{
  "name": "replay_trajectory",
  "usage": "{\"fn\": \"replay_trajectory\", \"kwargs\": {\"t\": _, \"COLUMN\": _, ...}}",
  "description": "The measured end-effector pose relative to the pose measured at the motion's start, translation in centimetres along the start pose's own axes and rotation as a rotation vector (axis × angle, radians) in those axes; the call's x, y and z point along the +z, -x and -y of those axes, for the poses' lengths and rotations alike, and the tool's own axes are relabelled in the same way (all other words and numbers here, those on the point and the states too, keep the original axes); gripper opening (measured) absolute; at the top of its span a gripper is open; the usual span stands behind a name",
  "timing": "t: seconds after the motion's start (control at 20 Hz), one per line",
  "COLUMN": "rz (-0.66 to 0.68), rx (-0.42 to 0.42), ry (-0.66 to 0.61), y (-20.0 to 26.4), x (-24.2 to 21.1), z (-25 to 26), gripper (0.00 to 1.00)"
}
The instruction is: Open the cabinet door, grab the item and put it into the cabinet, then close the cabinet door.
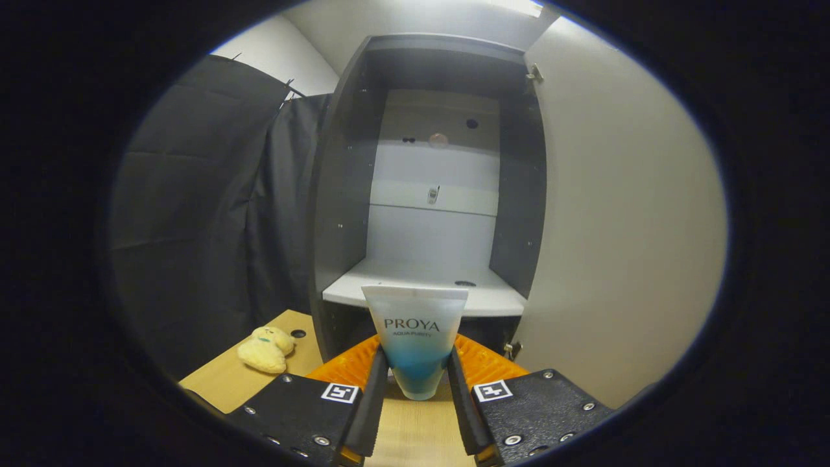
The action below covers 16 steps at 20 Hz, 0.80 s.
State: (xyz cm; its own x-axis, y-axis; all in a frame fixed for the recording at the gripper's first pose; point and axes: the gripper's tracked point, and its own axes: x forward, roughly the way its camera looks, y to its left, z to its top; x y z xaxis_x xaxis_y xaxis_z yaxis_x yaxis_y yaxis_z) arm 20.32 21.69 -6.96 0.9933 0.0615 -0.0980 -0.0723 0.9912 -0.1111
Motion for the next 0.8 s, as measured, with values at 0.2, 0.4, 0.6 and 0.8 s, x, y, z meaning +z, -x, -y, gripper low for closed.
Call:
{"fn": "replay_trajectory", "kwargs": {"t": 0.2, "rz": -0.019, "rx": 0.006, "ry": -0.072, "y": -5.8, "x": 2.6, "z": 0.4, "gripper": 0.50}}
{"fn": "replay_trajectory", "kwargs": {"t": 0.4, "rz": 0.000, "rx": 0.010, "ry": -0.015, "y": -12.8, "x": 4.8, "z": 0.4, "gripper": 0.50}}
{"fn": "replay_trajectory", "kwargs": {"t": 0.6, "rz": 0.010, "rx": -0.002, "ry": -0.028, "y": -18.4, "x": 5.2, "z": 0.3, "gripper": 0.50}}
{"fn": "replay_trajectory", "kwargs": {"t": 0.8, "rz": -0.014, "rx": -0.041, "ry": -0.041, "y": -21.7, "x": 3.8, "z": 1.9, "gripper": 0.50}}
